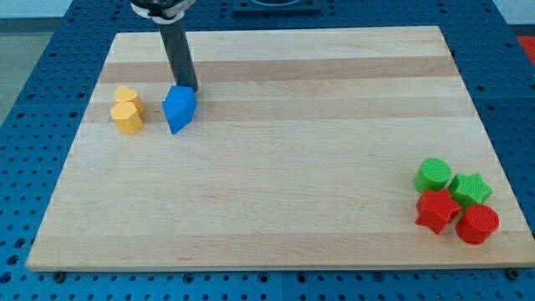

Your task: Move blue cube left a bit

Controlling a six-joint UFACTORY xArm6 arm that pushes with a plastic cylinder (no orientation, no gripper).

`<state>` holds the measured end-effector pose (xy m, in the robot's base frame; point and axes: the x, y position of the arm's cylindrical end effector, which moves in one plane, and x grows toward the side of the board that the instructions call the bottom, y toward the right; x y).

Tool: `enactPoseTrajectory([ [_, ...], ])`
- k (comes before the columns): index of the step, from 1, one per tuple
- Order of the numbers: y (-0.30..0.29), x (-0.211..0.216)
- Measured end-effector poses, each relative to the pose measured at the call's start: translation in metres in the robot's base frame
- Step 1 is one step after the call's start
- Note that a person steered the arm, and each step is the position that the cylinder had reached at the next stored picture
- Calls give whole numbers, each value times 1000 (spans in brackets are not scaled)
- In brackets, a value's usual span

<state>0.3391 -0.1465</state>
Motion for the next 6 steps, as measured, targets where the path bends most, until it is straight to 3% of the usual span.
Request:
enactPoseTrajectory([
  [3, 44, 6],
  [6, 20, 26],
])
